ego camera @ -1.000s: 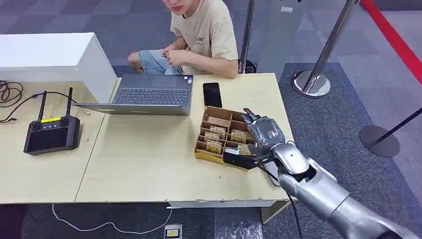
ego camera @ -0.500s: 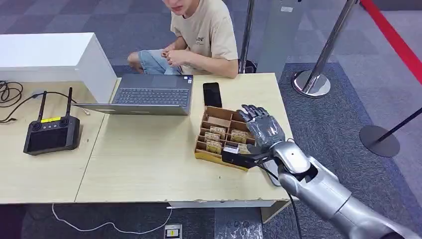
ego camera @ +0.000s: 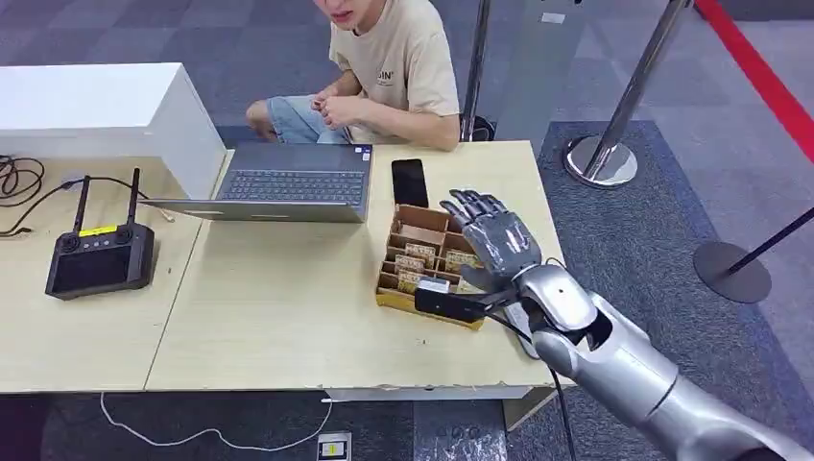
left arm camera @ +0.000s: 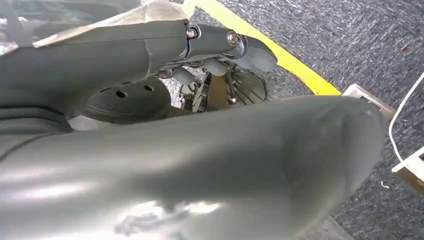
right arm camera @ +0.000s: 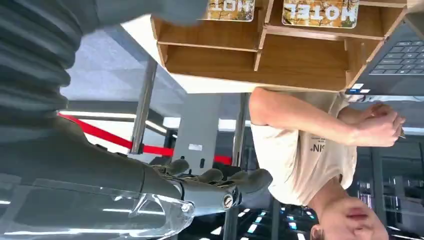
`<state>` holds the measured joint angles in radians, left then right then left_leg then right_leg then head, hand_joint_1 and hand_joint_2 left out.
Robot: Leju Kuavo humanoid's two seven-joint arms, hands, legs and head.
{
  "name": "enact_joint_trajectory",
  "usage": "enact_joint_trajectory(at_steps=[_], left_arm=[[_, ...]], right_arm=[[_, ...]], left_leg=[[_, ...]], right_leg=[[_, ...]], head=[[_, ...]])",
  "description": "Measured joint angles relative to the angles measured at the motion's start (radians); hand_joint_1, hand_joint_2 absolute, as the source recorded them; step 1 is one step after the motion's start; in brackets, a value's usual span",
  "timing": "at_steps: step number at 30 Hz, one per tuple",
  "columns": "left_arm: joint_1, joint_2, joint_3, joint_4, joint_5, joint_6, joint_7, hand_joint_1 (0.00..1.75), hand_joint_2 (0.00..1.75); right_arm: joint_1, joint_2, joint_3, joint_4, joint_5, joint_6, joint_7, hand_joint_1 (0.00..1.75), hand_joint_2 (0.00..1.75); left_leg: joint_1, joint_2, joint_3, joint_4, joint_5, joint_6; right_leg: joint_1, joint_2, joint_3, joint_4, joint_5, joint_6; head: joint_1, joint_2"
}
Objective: Pass the card to the sensor for recognition and then transmit it.
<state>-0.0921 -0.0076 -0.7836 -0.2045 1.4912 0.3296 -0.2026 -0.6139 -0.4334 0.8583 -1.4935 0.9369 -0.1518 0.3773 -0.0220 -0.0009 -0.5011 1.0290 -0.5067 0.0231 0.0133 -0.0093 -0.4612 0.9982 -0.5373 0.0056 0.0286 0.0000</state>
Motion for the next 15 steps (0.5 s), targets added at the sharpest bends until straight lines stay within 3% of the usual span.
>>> enact_joint_trajectory(at_steps=[4, 10, 13, 14, 15], left_arm=[[0.0, 0.0, 0.0, 0.0, 0.0, 0.0, 0.0, 0.0, 0.0], [0.0, 0.0, 0.0, 0.0, 0.0, 0.0, 0.0, 0.0, 0.0], [0.0, 0.0, 0.0, 0.0, 0.0, 0.0, 0.0, 0.0, 0.0], [0.0, 0.0, 0.0, 0.0, 0.0, 0.0, 0.0, 0.0, 0.0], [0.0, 0.0, 0.0, 0.0, 0.0, 0.0, 0.0, 0.0, 0.0]], right_arm=[[0.0, 0.002, 0.001, 0.0, -0.006, 0.0, 0.0, 1.54, 1.75], [-0.001, 0.002, 0.002, 0.0, -0.008, 0.003, 0.0, 1.45, 1.75], [-0.001, 0.002, 0.006, 0.0, -0.013, 0.01, 0.0, 1.36, 1.75], [-0.001, 0.002, 0.006, 0.0, -0.014, 0.011, 0.0, 1.19, 1.75], [-0.001, 0.002, 0.007, 0.0, -0.014, 0.011, 0.0, 1.19, 1.75]], left_leg=[[0.0, 0.0, 0.0, 0.0, 0.0, 0.0], [0.0, 0.0, 0.0, 0.0, 0.0, 0.0], [0.0, 0.0, 0.0, 0.0, 0.0, 0.0], [0.0, 0.0, 0.0, 0.0, 0.0, 0.0], [0.0, 0.0, 0.0, 0.0, 0.0, 0.0]], right_leg=[[0.0, 0.0, 0.0, 0.0, 0.0, 0.0], [0.0, 0.0, 0.0, 0.0, 0.0, 0.0], [0.0, 0.0, 0.0, 0.0, 0.0, 0.0], [0.0, 0.0, 0.0, 0.0, 0.0, 0.0], [0.0, 0.0, 0.0, 0.0, 0.0, 0.0]], head=[[0.0, 0.0], [0.0, 0.0], [0.0, 0.0], [0.0, 0.0], [0.0, 0.0]])
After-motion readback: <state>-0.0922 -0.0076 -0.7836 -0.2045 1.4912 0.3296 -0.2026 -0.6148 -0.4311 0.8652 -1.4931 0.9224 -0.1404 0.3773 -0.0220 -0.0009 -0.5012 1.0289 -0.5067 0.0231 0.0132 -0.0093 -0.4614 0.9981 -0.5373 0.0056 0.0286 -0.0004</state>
